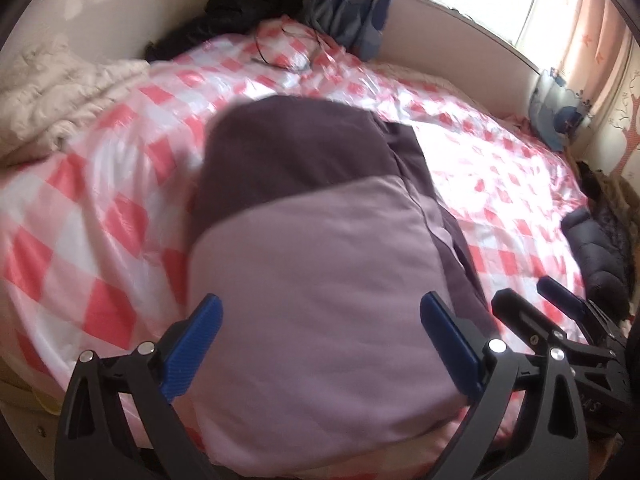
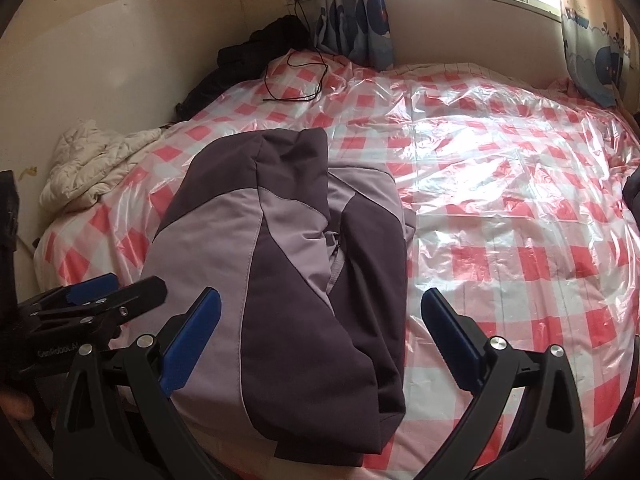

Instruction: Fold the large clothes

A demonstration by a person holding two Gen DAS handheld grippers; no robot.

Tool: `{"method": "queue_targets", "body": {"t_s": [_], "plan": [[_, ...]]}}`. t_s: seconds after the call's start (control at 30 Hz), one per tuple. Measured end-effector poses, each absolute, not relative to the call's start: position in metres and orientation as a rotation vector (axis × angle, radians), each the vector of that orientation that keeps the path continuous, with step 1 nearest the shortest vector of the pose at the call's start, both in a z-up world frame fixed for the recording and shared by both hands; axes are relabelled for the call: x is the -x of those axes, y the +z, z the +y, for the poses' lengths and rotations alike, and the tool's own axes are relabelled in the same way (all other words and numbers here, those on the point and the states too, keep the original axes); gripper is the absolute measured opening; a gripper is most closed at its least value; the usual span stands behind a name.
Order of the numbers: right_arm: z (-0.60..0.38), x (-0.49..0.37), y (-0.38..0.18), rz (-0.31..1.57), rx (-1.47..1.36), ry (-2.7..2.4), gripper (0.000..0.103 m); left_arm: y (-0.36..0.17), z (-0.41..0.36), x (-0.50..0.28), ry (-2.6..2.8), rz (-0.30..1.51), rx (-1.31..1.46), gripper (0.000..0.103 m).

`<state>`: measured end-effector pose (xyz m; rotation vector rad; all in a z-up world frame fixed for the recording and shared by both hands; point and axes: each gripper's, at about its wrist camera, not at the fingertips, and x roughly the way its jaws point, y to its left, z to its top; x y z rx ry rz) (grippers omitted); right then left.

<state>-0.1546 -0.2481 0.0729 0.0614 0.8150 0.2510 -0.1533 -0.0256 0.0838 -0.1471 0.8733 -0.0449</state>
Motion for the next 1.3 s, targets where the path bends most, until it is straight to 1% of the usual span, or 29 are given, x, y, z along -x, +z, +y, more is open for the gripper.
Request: {"method": "queue_targets", "body": {"t_s": [0.23,0.33,0.53,0.73,0.93,1.3], "plan": [[-0.243,0.150,0.068,0.815,-0.043,0.215,0.097,0.090,-0.017,0.153,0.009,0.848,0.118,0.096],[-0.242,0.146,0.064,0.841,-0.057,0.206,0.097,0.089,-0.016,0.152,0.014,0.859,0.131,0.096],[-0.240,0.147,0.067,0.820,-0.053,0.212,0.097,0.088,-0.014,0.151,0.035,0.867,0.159,0.096],[-0.243,0.145,0.064,0.837,-0.057,0.182,0.097,0.084,-0.013,0.148,0.050,0.897,0.192,0.096],[-0.244,0.145,0.063,0.840,-0.028,0.147,0.097,0.082,-0.022,0.148,0.070,0.893,0.117,0.096],[-0.242,0.143,0.060,0.860,-0.018,0.145,0.097,0.081,-0.020,0.147,0.071,0.899,0.118,0.096]]}}
